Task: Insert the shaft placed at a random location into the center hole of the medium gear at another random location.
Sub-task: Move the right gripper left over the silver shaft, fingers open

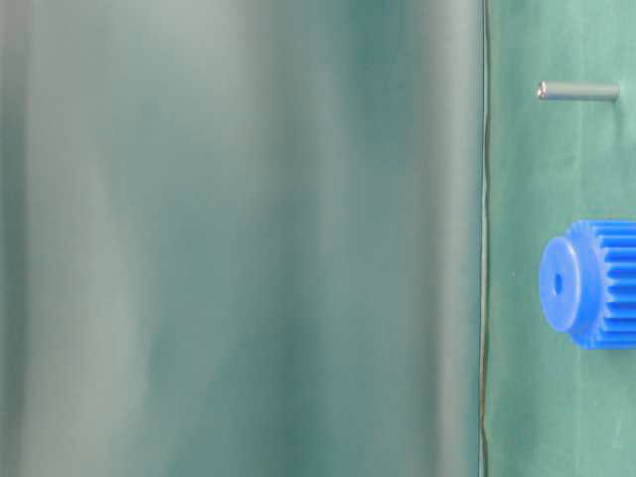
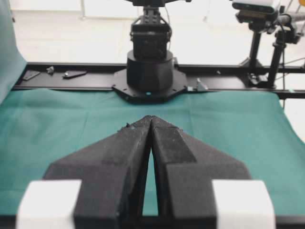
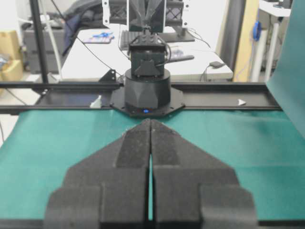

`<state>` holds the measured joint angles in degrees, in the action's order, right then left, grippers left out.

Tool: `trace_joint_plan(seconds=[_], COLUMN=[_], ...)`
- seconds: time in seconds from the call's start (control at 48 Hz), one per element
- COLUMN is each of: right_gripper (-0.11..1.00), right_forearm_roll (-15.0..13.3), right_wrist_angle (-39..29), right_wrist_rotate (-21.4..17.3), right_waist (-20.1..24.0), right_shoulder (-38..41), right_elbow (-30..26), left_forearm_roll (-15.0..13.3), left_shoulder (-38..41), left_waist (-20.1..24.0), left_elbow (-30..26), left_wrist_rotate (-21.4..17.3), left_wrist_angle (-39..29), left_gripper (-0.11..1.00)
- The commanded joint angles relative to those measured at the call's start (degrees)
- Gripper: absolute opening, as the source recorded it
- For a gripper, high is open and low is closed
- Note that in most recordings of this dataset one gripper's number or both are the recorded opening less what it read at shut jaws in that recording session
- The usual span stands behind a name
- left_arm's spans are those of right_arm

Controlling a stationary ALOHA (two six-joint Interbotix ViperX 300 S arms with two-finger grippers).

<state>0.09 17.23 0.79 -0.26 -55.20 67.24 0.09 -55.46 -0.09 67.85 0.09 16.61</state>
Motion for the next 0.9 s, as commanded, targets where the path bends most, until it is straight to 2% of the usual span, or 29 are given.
trace_joint_plan(seconds=[0.0, 0.375, 0.542, 0.646, 0.812, 0.875], right_gripper=[0.01, 0.01, 0.04, 0.23, 0.74, 0.88], right_forearm_roll=[-0.35, -0.35, -0.35, -0.26, -0.35, -0.44], right_wrist_angle=[-0.26, -0.97, 0.53, 2.46, 8.53, 11.16], right_wrist_rotate=[0.44, 0.35, 0.35, 0.35, 0.79, 1.41], right_waist=[-0.62, -5.98, -9.23, -10.81, -12.92, -13.27], right_shoulder=[0.88, 7.12, 12.66, 17.31, 27.16, 30.67], right_elbow=[-1.05, -0.62, -0.44, -0.44, -0.26, -0.18], left_forearm_roll=[0.70, 0.62, 0.70, 0.62, 0.70, 0.62], left_shoulder=[0.70, 0.00, 0.00, 0.00, 0.00, 0.00], left_waist=[0.35, 0.26, 0.26, 0.26, 0.35, 0.35], left_elbow=[-2.11, -2.29, -2.29, -2.29, -2.29, -2.20], left_wrist_rotate=[0.26, 0.26, 0.35, 0.35, 0.35, 0.35], left_wrist_angle=[-1.05, -2.02, -2.46, -2.46, -2.46, -2.46], left_gripper=[0.00, 0.00, 0.00, 0.00, 0.00, 0.00])
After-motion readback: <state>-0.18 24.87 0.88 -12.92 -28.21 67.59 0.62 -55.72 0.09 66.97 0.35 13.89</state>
